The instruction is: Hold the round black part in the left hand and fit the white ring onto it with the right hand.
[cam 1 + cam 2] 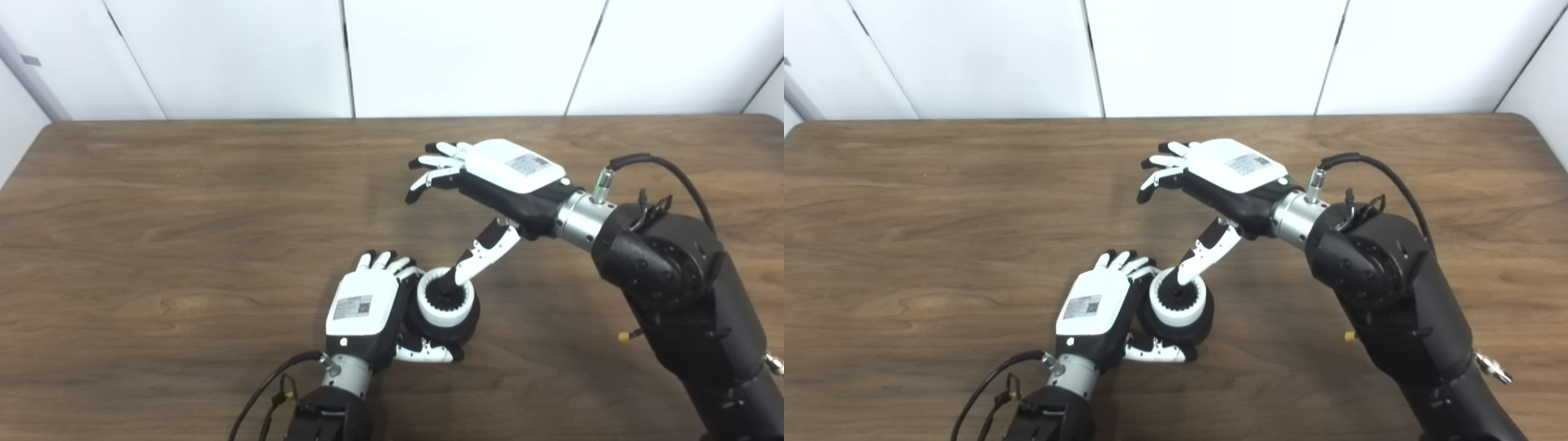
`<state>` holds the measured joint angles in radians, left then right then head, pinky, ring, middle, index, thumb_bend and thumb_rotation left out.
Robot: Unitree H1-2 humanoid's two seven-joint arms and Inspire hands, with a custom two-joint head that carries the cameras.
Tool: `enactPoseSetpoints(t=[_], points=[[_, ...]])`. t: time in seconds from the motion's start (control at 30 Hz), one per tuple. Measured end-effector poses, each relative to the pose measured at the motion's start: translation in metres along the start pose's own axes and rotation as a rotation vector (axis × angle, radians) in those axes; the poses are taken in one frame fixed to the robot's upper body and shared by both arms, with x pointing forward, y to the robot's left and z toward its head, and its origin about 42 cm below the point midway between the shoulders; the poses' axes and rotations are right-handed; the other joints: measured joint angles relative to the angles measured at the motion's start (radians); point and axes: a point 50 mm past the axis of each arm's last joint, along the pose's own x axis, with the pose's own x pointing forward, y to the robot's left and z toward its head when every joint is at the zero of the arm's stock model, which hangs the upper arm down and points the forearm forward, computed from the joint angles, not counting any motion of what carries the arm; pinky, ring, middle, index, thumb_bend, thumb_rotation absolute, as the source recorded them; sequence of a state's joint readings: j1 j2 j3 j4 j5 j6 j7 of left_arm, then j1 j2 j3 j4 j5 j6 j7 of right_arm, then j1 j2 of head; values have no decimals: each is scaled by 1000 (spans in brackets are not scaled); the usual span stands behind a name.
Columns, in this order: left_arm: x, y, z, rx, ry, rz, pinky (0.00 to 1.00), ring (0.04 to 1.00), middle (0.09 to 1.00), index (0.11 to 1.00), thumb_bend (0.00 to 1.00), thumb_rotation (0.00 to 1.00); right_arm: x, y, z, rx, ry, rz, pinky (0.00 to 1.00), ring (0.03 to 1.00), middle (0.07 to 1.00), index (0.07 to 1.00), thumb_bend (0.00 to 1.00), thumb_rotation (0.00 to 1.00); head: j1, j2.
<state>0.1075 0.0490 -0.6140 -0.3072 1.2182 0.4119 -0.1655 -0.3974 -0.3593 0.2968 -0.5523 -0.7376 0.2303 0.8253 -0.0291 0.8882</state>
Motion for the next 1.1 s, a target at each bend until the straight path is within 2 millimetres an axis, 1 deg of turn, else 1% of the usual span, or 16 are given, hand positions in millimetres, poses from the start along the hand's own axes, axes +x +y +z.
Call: enactPoseSetpoints(t=[0.07,0.17,0.37,0.6,0.7,0.9,1.1], points=[[0,1,1,11,2,-6,1000,949,896,858,996,457,0,-1,-1,0,3,-5,1000,1000,939,755,1000,520,0,0],[2,3,2,19,7,-9,1000,950,912,921,1000,450,0,-3,-1,-1,6,-13,1000,1000,945,756,1000,532,-2,-2],[4,4,1,8,21,-6,1000,973,948,992,1000,465,1,-8,-2,-6,7,-29,1000,1000,945,754,1000,534,0,-2],[9,9,2,9,39,-34,1000,1000,996,1000,1000,474,5,-12,-5,-9,18,-35,1000,1000,949,757,1000,534,5,-3],[11,15,4,24,49,-64,1000,1000,1000,1000,1000,473,8,-12,-8,-12,32,-31,1000,1000,953,759,1000,543,9,-5],[4,33,8,42,68,-174,1000,1000,1000,1000,1000,427,13,-10,-15,-2,55,-12,1000,1000,956,759,1000,531,28,-6],[1,41,6,30,91,-251,1000,1000,1000,1000,1000,442,20,-25,-12,-19,37,-70,1000,1000,953,757,1000,532,43,-11]])
